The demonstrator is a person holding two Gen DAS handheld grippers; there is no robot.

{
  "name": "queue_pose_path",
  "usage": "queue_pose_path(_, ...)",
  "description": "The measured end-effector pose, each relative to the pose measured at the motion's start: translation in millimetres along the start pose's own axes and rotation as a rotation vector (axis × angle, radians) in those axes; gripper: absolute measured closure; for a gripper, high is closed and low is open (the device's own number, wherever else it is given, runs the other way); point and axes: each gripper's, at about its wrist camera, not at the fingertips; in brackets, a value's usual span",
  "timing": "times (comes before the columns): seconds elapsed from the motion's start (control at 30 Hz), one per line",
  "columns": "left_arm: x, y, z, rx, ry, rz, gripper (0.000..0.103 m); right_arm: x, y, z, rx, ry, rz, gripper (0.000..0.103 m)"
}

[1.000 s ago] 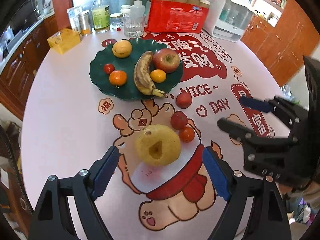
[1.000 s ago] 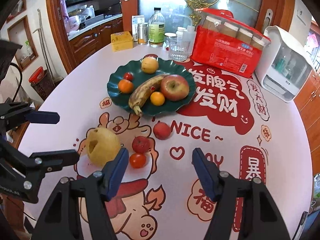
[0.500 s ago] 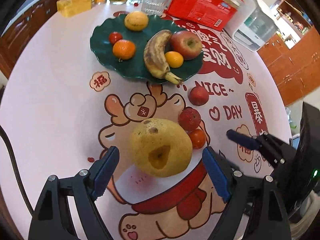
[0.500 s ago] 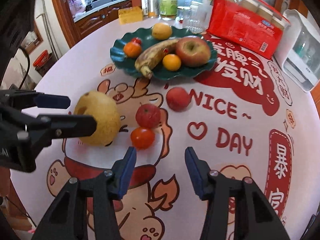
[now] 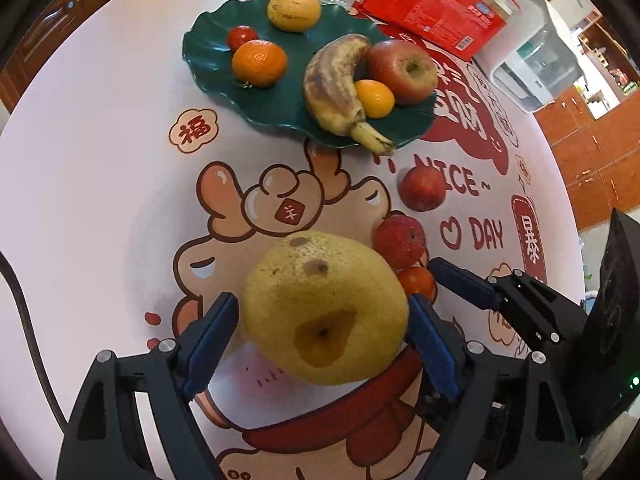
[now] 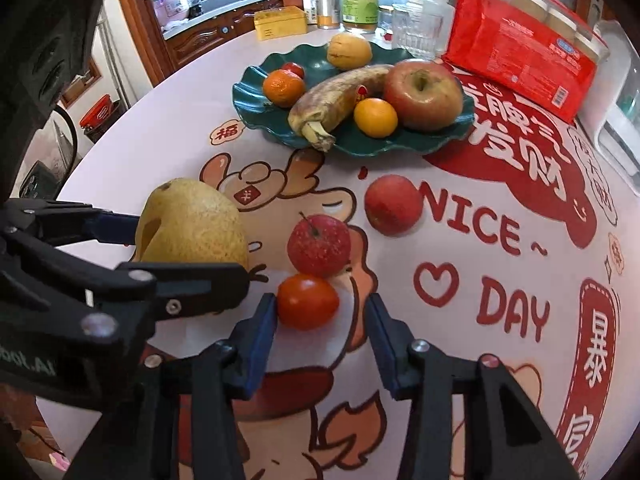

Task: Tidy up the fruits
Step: 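Move the left tool to the brown pear while the right approaches the cherry tomato, then close the left gripper on the pear while the right grasps the cherry tomato, then lower the pear and tomato onto the green plate and open both grippers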

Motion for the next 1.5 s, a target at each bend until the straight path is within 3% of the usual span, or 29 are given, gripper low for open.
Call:
queue_pose_path(0.17, -2.4, 1.8, 2.1, 0.011, 0.019, 0.005, 0.022, 2.7, -3.6, 2.0, 0.002, 0.022, -0.023, 0.072)
queue_pose_path(0.33, -4.3, 2.6, 0.6, -0.007, 0.037, -0.009, 0.03, 2.9, -2.8, 2.2, 0.005, 0.035, -0.024, 0.073)
queue_pose_path(0.9, -21.9, 0.6, -10.6, 0.064, 0.064, 0.001, 0.031, -11.0, 0.8, -10.3, 0.023, 0.02, 0.027, 0.073)
queue_pose_path(1.23, -28.1, 2.1, -45.3, 0.121, 0.134, 0.038, 0.031, -8.6, -1.4, -41.4, -0.007, 0.061, 0.031, 0.074)
queue_pose_path(1.5, -15.5, 17.2, -87.5, 0.164, 0.232, 0.109, 0.031, 16.2, 13.3, -79.6, -0.017, 0.109, 0.062, 0.074)
Point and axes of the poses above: each gripper's, at about its wrist camera, not at the fingertips, and z roughly the way its jaws point, y to its right, x to its top, and after that the axes turned 7 degrees about -z, right-handed
